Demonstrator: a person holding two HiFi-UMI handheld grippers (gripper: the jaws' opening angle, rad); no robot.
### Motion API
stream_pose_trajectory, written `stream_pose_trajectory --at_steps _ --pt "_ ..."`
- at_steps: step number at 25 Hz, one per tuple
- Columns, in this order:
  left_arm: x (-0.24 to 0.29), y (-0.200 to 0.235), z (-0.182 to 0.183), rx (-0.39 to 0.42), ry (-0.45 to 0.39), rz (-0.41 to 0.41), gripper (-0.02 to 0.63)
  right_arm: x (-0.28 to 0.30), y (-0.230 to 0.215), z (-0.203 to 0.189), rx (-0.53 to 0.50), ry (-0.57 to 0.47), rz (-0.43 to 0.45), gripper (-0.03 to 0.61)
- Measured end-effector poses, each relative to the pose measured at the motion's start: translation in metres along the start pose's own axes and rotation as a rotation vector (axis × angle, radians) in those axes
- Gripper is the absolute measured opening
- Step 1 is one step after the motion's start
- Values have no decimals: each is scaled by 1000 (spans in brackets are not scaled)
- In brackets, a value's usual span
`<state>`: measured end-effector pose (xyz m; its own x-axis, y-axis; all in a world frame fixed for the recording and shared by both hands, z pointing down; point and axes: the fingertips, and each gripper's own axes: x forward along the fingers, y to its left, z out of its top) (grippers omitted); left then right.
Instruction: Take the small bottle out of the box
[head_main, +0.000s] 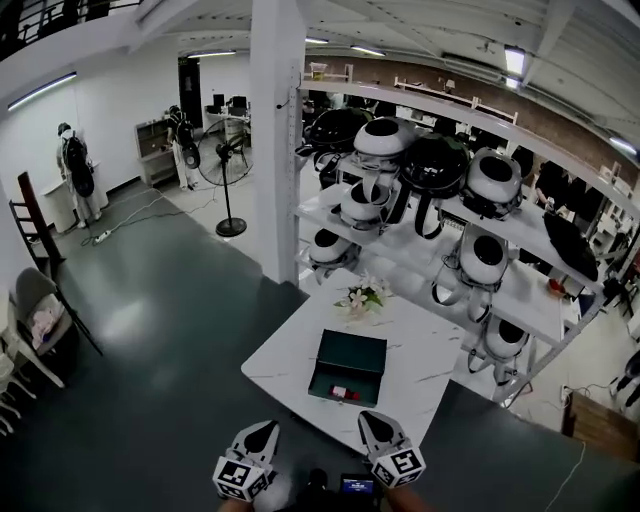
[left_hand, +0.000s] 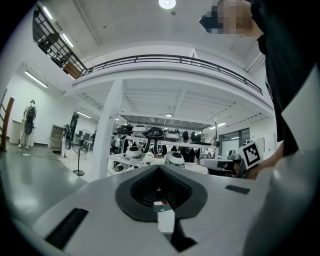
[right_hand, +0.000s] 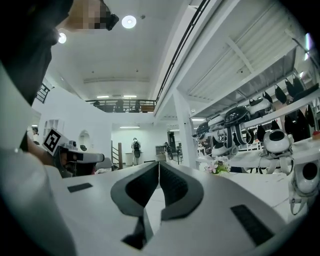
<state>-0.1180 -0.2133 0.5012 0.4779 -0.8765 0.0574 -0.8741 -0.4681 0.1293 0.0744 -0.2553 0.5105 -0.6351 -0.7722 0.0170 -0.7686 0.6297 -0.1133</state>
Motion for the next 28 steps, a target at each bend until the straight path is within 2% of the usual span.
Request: stream_pose_trajectory --at_steps 6,10,15,17,19,22,26,27,28 --pt "62 65 15 21 8 -2 12 53 -27 1 -83 -5 0 34" --pt "95 72 23 53 -10 -60 12 75 -35 4 -162 1 28 34" --pt "122 79 22 78 -24 -125 12 102 -45 9 -184 17 44 34" --pt "134 87 22 89 -16 -150 12 114 -54 8 -177 80 30 34" --pt "149 91 23 52 -5 -196 12 125 -66 4 -178 160 9 34" --pt "169 90 23 12 -29 -331 12 143 -75 -4 -199 256 23 35" --pt "186 86 9 -39 50 -470 12 154 -74 -22 -206 397 67 41" --pt "192 87 9 -45 46 -495 12 157 -74 -28 -194 434 84 65" --pt "198 89 9 -48 39 -517 12 160 -75 -35 -187 475 103 123"
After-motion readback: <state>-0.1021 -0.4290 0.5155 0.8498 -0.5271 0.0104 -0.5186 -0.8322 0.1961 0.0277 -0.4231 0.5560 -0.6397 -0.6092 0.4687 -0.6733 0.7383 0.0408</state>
